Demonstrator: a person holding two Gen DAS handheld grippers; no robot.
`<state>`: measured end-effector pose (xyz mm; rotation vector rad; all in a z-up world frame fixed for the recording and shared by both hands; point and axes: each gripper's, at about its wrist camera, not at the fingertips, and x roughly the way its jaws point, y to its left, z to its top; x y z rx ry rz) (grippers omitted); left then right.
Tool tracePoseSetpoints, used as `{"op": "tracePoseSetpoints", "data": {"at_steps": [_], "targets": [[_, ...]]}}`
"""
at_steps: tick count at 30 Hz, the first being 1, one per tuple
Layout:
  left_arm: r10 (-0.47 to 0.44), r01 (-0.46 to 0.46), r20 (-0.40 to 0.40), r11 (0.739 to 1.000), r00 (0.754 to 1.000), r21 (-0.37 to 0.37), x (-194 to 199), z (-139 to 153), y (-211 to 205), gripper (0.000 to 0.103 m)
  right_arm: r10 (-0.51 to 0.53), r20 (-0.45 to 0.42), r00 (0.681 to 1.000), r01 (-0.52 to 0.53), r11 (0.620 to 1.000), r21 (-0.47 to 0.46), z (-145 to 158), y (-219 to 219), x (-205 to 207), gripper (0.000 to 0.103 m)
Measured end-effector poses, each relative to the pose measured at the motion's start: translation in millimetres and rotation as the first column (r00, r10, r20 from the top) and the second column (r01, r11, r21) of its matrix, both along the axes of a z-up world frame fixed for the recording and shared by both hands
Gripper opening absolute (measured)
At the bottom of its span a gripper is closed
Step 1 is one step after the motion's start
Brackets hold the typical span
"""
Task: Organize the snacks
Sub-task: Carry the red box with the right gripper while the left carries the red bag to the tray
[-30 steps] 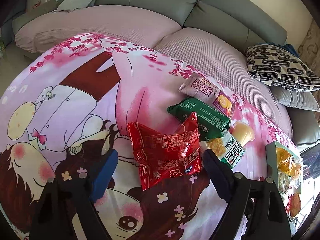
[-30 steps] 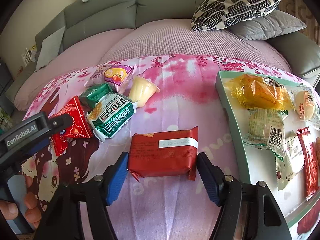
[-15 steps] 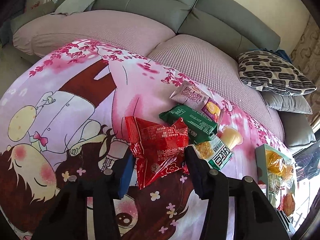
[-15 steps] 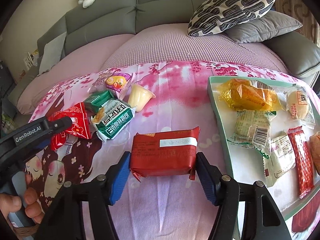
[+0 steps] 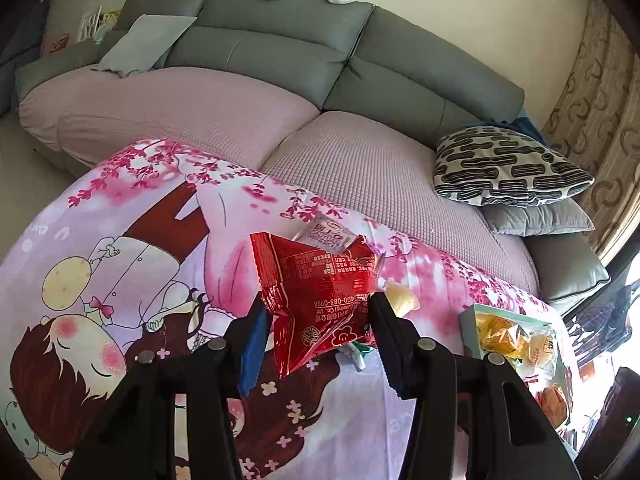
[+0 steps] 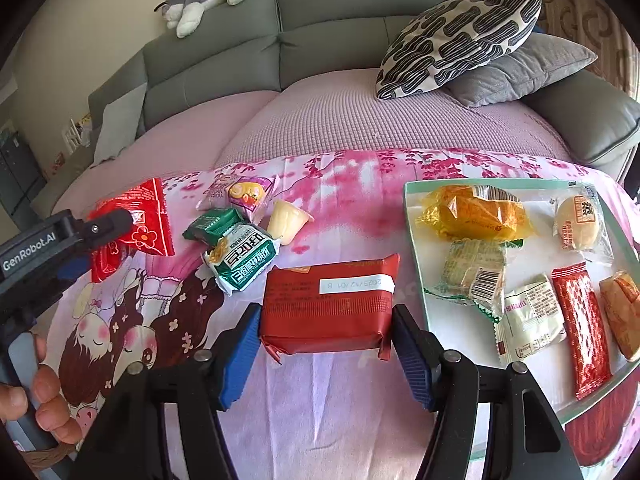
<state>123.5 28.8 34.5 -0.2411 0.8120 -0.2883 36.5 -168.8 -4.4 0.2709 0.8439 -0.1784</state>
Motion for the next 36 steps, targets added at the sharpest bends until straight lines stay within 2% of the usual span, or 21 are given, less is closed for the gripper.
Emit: {"op": "tracePoseSetpoints", "data": {"at_steps": [7, 12, 19, 25, 30, 36], "targets": [[-0.101, 0.101, 0.021, 0.995, 0.995, 0.012, -16, 10, -44, 0.051, -0.065, 0.025, 0.998, 0.065, 0.998, 0.01, 9, -34, -18, 0.067], [-0.202, 0.201, 0.018, 0.979, 0.979, 0.025, -31, 11, -85, 0.051, -0.158, 0.023, 0.987, 0.158, 0.987, 0.01, 10, -72, -35, 0.067], [-0.335, 0.334, 0.015, 0.942, 0.942, 0.042, -55, 11, -137, 0.051, -0.308, 0.016, 0.951, 0.308, 0.951, 0.011, 10, -129, -69, 0.067], [-0.44, 0.44, -0.014, 0.896, 0.898, 0.057, -79, 2, -177, 0.051, -0.396, 0.006, 0.918, 0.396, 0.918, 0.014, 10, -163, -93, 0.067], [-0.493, 0.496, -0.053, 0.866, 0.868, 0.072, -93, -9, -199, 0.051, -0.415, 0.006, 0.91, 0.414, 0.91, 0.019, 10, -173, -103, 0.067], [-0.518, 0.527, -0.102, 0.845, 0.849, 0.089, -99, -24, -212, 0.052, -0.405, -0.007, 0.914, 0.405, 0.914, 0.029, 6, -174, -102, 0.067]]}}
